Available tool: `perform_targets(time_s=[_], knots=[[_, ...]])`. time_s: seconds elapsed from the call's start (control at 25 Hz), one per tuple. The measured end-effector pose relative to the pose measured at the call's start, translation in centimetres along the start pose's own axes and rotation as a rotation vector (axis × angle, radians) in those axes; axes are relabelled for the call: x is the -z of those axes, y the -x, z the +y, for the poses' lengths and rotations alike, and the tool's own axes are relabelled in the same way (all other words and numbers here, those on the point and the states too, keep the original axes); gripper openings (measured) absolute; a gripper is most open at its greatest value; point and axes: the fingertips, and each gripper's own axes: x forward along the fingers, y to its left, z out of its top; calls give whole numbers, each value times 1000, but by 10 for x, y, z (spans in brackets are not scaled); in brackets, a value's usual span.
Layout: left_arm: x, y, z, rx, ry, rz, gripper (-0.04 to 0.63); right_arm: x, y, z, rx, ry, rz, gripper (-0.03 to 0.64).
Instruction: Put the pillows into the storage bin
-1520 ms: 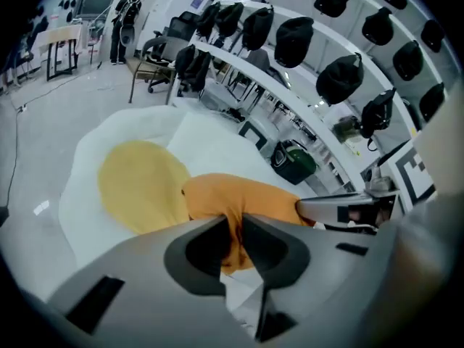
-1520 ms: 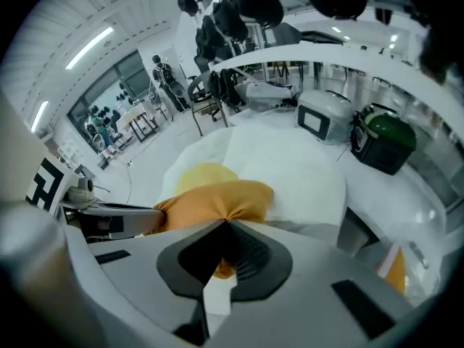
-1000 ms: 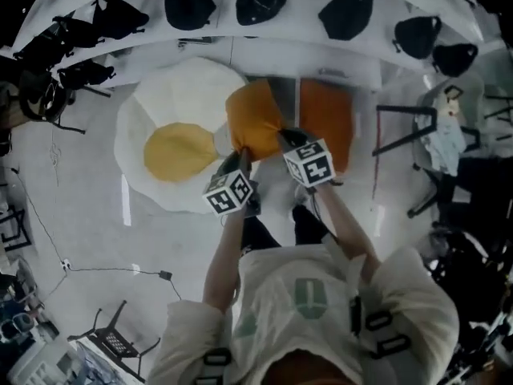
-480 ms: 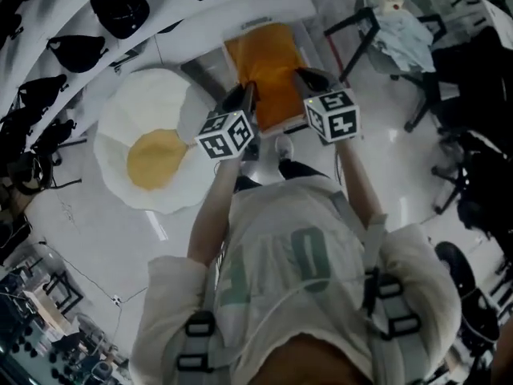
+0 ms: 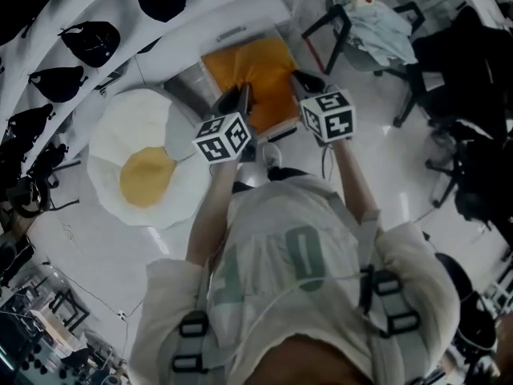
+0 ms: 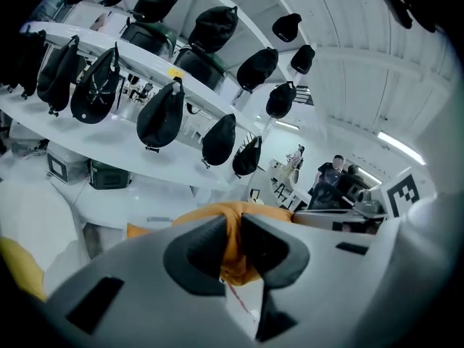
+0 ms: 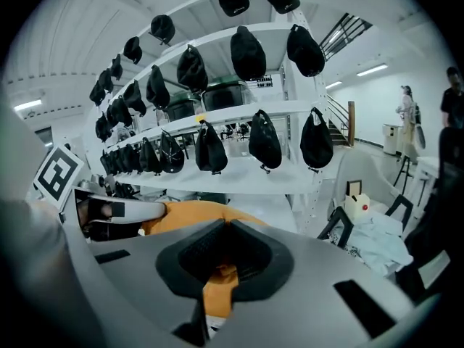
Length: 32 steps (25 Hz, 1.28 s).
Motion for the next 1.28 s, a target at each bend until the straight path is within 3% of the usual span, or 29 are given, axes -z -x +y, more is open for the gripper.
perform_targets(time_s=[0.12, 0.2, 0.24, 0.52, 0.92, 1.04, 1.08, 1.16, 1.28], knots=[[-4, -4, 12, -43, 13, -4, 153, 5, -10, -7, -7, 41, 27, 31], [-4, -7, 20, -63, 42, 12, 230, 12, -16, -12, 7, 67, 38, 220], [-4, -7, 21, -65, 47, 16, 230, 16, -17, -12, 4, 76, 42, 229], [-8, -6, 27, -79, 49, 6, 230, 22, -18, -5, -19, 53, 22, 227], [-37, 3, 29, -82, 12, -55, 230, -6, -19, 6, -44, 57, -42, 227], [-67, 18, 25, -100, -58, -130, 211, -36, -10, 12, -49, 65, -128, 217], [-80, 27, 22, -121, -102, -176, 133, -49, -4, 13, -44, 65, -170, 192], [-109, 50, 12, -170, -229, -274, 24, -78, 11, 17, -25, 60, -269, 110], [-144, 86, -13, -216, -421, -399, 8, -119, 38, 30, -11, 52, -415, 30]])
